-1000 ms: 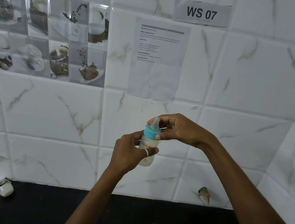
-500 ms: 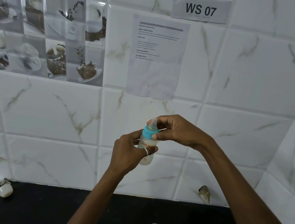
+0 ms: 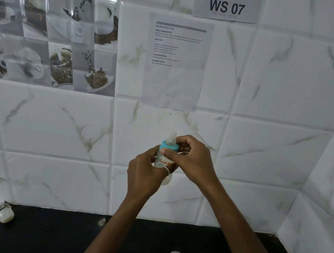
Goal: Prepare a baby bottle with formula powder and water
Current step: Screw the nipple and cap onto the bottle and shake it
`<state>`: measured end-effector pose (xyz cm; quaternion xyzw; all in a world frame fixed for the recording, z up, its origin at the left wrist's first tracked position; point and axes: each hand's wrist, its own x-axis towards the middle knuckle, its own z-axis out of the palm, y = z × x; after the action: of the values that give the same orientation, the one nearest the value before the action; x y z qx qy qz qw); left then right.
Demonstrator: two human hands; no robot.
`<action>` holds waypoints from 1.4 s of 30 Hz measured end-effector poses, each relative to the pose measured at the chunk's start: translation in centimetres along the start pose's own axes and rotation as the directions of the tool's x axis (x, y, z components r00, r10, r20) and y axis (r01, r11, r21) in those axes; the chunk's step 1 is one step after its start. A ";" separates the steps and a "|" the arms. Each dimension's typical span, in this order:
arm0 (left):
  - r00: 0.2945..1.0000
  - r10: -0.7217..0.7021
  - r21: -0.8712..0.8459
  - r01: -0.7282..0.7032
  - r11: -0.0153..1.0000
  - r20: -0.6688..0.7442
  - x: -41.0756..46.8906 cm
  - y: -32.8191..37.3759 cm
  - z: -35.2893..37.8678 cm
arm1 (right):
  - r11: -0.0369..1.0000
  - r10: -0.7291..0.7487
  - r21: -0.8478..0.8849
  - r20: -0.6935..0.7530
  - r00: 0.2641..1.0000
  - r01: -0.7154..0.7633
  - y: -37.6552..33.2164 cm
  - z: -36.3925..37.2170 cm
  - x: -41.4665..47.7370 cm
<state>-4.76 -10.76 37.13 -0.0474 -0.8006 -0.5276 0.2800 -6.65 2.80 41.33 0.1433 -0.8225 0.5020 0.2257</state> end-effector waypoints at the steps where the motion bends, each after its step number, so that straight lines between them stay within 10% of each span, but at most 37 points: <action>1: 1.000 -0.003 -0.002 0.003 1.000 -0.004 0.0 0.0 0.0 | 1.000 -0.007 -0.002 -0.034 0.999 0.007 0.0 0.4 -0.3; 19: 0.992 -0.011 -0.063 0.019 0.998 0.122 0.6 -0.1 -0.4 | 0.884 -0.051 0.454 0.324 0.945 -0.108 1.2 -0.7 0.3; 32: 0.988 0.071 0.110 -0.056 0.992 -0.137 -1.1 0.0 1.1 | 0.983 0.059 0.181 -0.294 0.954 -0.005 -0.2 4.9 -3.0; 42: 0.920 -0.024 -0.173 0.100 0.980 0.392 2.0 -0.1 -2.7 | 0.897 0.003 0.425 0.271 0.963 -0.122 1.2 -0.3 -1.2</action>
<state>-5.44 -13.55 38.86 -0.1519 -0.7875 -0.5900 0.0933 -6.13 3.62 39.95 0.2292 -0.7152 0.6576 0.0599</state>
